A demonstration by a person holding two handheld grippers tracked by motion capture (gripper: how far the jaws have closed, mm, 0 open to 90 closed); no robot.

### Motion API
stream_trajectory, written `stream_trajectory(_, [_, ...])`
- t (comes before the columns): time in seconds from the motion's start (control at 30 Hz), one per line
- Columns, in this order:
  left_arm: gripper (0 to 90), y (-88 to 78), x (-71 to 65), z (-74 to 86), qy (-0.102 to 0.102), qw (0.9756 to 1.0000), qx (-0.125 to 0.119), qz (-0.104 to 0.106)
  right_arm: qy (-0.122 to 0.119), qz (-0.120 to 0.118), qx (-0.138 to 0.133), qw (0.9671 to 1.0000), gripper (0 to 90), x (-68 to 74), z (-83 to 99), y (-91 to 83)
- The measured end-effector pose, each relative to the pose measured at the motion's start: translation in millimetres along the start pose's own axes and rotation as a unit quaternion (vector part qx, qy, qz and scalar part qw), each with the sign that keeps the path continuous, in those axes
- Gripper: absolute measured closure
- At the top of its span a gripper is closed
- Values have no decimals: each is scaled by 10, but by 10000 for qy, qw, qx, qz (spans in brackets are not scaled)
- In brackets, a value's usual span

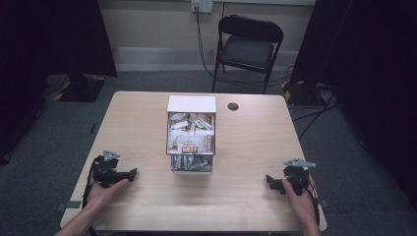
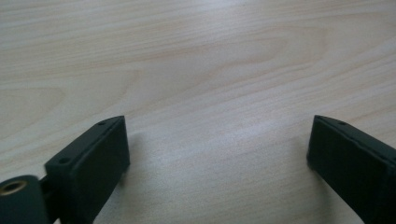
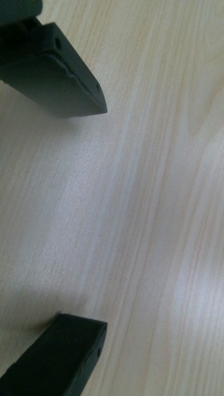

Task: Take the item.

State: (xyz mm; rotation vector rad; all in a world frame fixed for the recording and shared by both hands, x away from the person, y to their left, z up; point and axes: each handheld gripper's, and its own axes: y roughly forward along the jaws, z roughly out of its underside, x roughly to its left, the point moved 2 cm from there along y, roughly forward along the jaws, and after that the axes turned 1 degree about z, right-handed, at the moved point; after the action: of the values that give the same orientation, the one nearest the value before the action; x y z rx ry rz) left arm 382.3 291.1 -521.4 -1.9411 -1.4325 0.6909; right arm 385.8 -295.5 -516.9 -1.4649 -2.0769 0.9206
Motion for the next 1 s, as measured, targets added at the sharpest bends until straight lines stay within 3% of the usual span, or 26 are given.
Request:
stream_trajectory(0.13, [159,-20,-2,-11,51,10000,-32,64,-5,-5,0,10000,0,-1,0,0])
stream_trajectory(0.2, [159,-31,-9,-19,80,9999,19,141,-4,-5,1,10000,0,-1,0,0])
stream_trajectory(0.37, [232,-49,-1,-40,-9,9994,21,353,4,-3,7,10000,0,0,-1,0])
stream_trajectory(0.67, [230,-96,-42,-90,-79,9975,49,695,8,-3,9,10000,0,0,-2,1])
stream_trajectory(0.8, [242,-136,-87,-134,70,9972,64,738,5,-2,8,10000,0,0,-2,1])
stream_trajectory(0.83, [262,-147,-115,-148,135,9963,117,844,5,-3,8,10000,0,0,-2,1])
stream_trajectory(1.0, [289,-157,-163,-161,120,9941,214,1053,9,-5,10,10000,0,0,-2,1])
